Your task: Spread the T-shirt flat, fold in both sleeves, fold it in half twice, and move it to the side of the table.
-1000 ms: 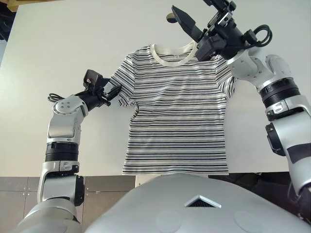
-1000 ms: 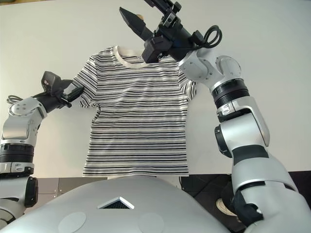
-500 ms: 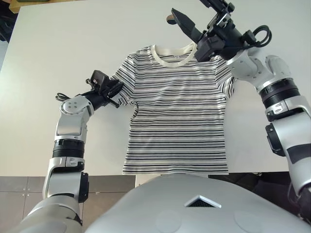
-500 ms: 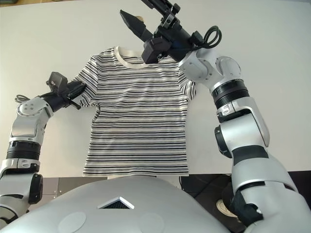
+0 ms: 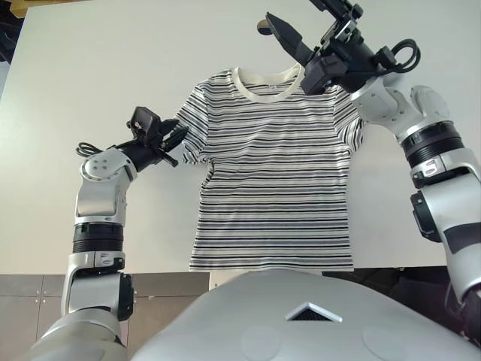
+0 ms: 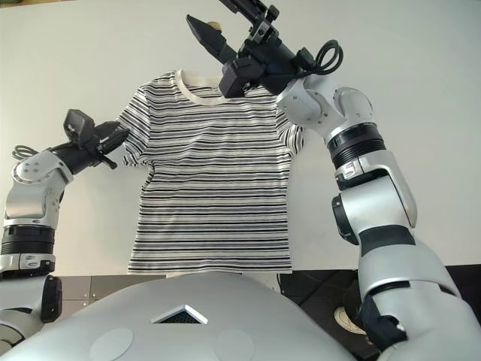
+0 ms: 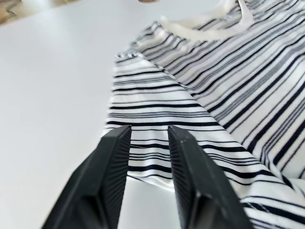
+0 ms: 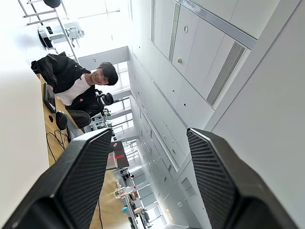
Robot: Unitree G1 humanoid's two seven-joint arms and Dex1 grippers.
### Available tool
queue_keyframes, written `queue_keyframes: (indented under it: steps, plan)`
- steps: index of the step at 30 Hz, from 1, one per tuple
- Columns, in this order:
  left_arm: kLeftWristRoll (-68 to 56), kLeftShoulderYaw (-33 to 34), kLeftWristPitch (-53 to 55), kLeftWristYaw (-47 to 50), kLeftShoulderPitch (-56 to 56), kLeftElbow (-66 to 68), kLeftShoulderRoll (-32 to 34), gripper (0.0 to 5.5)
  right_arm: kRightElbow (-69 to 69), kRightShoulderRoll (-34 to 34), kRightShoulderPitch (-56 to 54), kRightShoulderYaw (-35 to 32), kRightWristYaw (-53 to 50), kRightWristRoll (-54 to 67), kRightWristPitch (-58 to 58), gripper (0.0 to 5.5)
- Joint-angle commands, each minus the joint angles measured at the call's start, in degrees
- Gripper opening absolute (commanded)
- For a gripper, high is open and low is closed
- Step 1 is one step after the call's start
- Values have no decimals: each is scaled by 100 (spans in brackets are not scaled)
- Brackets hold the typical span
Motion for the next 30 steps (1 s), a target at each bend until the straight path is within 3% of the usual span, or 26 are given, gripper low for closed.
queue_keyframes:
  steps: [1,13,20,30]
  plan:
    - [76,74,76,47,-26,-8,82,196,31,-34,16,-25,61,-28,31,292]
    - [389,131,-132,418,-517,1289,-8,196,65,-41,39,37,81,-89,14,292]
    - [521,-195,-157,194,-463,1493,-92,196,53,-55,43,84,82,-139,16,292]
    - [445,-170,318,175,-460,1425,-84,38,-28,-65,65,125,25,-306,-14,292]
